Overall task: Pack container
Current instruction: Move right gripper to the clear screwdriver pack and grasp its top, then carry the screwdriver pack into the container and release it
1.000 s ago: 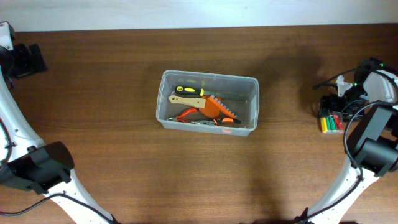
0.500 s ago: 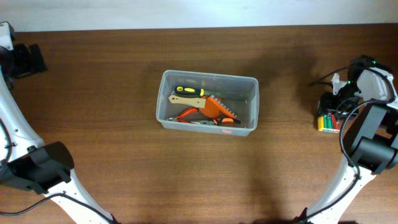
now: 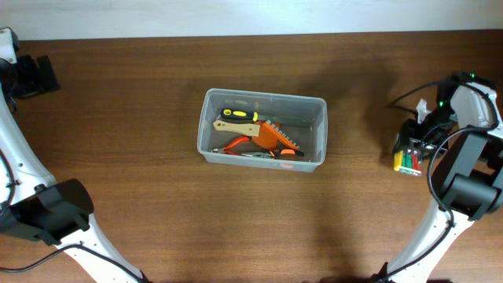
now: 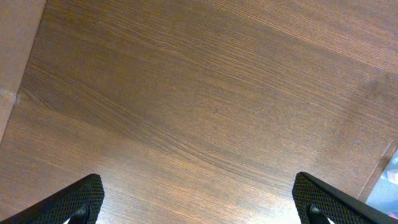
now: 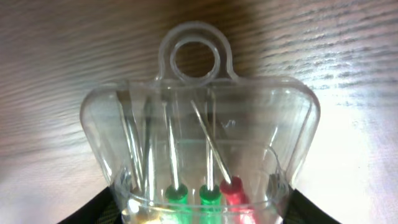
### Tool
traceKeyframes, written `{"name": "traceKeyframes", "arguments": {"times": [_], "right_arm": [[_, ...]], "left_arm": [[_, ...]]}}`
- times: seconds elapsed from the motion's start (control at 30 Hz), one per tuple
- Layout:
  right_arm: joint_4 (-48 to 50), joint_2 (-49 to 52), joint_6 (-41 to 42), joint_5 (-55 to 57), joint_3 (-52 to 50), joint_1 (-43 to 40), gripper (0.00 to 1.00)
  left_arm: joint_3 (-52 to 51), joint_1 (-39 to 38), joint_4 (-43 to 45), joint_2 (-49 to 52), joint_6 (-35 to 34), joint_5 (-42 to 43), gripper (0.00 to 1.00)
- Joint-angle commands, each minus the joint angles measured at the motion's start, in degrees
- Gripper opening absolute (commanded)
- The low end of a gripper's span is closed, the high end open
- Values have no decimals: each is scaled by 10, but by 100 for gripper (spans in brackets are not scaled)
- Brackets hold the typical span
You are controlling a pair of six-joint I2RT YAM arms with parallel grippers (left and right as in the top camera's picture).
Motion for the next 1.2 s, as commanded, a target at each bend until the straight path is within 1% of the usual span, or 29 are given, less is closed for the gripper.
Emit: {"name": "traceKeyframes", "arguments": {"times": [0.0, 0.1, 0.2, 0.3, 0.43, 0.53, 0.63, 0.67, 0.77, 0.83, 0.97, 1.17], "right_arm": [[-31, -102, 8, -29, 70, 40, 37], [-62, -155, 8, -28, 119, 91, 27], [-72, -205, 8, -28, 162, 162, 4], [-64, -241, 2, -26, 189, 249, 4], [-28, -249, -47, -26, 191, 369, 4], [2, -227, -93, -26, 190, 448, 4], [31, -186, -165, -26, 190, 519, 4], [40, -166, -204, -25, 190, 540, 4], [62, -122, -255, 5, 190, 569, 4], [83, -88, -255, 23, 190, 579, 4], [121, -17, -255, 17, 190, 579, 4], [127, 41, -255, 15, 190, 576, 5]], "left_arm": [[-2, 2, 0, 4, -7, 8, 99], [-2, 2, 0, 4, -7, 8, 99], [-2, 2, 0, 4, -7, 8, 99], [-2, 2, 0, 4, -7, 8, 99], [-2, 2, 0, 4, -7, 8, 99], [-2, 2, 0, 4, -7, 8, 99], [-2, 2, 0, 4, -7, 8, 99], [-2, 2, 0, 4, -7, 8, 99], [-2, 2, 0, 4, -7, 8, 99], [-2, 2, 0, 4, -7, 8, 99], [-2, 2, 0, 4, -7, 8, 99], [-2, 2, 0, 4, -7, 8, 99]]}}
